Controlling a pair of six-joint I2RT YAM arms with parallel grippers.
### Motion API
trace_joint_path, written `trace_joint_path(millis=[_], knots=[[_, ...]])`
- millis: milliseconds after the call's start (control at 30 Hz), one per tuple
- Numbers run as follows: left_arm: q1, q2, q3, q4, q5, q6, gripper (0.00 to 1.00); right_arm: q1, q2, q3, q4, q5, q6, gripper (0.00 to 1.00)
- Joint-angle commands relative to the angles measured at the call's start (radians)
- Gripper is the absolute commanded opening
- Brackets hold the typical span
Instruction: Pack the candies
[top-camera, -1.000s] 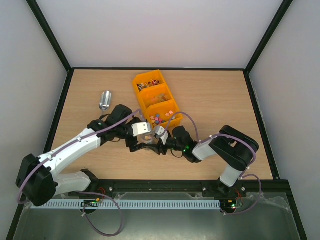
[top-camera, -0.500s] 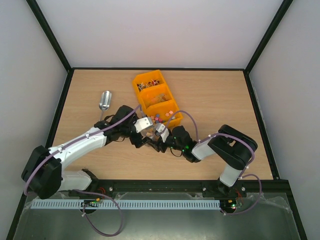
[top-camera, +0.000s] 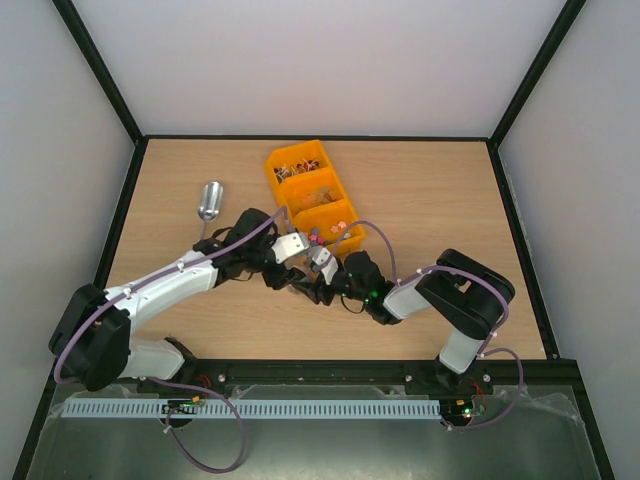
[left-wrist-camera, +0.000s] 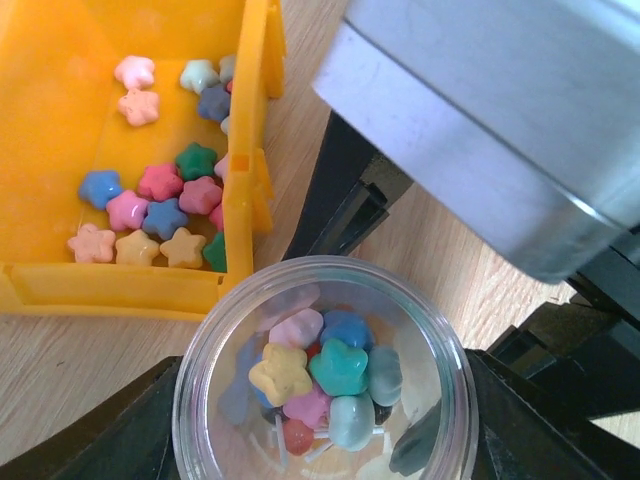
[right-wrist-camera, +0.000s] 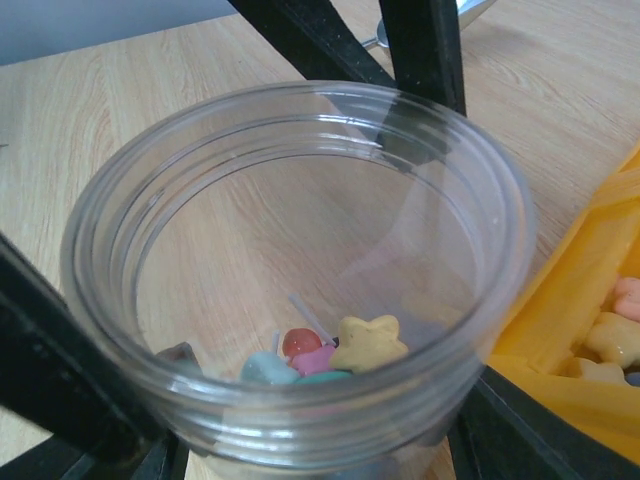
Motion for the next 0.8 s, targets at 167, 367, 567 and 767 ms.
trace_joint_path(millis=[167, 367, 567, 767], knots=[[0.022, -0.007, 0.020, -0.155, 0.141, 0.235, 0.58, 0.004, -0.028, 0.010, -0.069, -0.244, -0.083, 0.20], [0.029, 0.024, 0.031, -0.311, 0.215, 0.461, 0.56, 0.003, -0.048, 0.021, -0.177, -0.390, -0.193, 0.20], [0.032, 0.049, 0.063, -0.429, 0.256, 0.622, 0.61, 0.004, -0.064, 0.029, -0.226, -0.431, -0.229, 0.20], [0.044, 0.015, 0.064, -0.313, 0.212, 0.429, 0.79, 0.004, -0.060, 0.022, -0.155, -0.332, -0.153, 0.20]])
